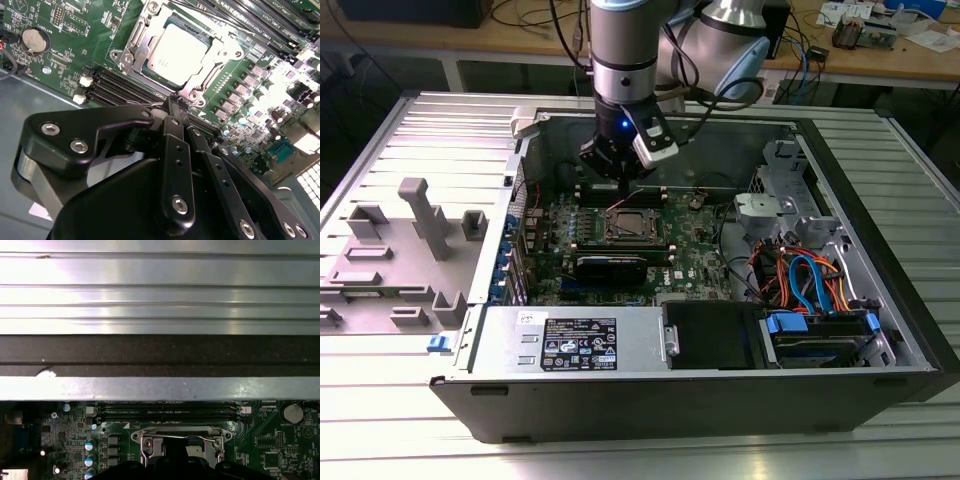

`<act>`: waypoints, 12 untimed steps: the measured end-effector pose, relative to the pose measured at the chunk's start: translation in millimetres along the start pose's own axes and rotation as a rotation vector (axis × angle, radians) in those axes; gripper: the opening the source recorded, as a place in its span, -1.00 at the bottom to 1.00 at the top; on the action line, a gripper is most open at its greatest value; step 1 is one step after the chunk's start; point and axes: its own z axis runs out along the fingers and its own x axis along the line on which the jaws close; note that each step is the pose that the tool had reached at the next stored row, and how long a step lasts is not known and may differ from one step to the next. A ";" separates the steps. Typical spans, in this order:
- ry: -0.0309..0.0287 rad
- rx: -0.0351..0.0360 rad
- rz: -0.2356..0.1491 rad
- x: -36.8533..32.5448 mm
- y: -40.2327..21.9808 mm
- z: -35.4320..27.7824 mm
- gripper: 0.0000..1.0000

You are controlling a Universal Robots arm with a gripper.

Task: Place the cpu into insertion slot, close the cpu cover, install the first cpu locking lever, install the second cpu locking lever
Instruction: 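Install the first cpu locking lever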

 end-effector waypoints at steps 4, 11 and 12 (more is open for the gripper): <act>0.0001 -0.0053 0.000 -0.1 0.7 2.3 -0.79; 0.0000 -0.0061 0.000 -2.8 6.0 4.9 -0.79; 0.0000 -0.0061 0.000 -3.2 6.8 5.4 -0.79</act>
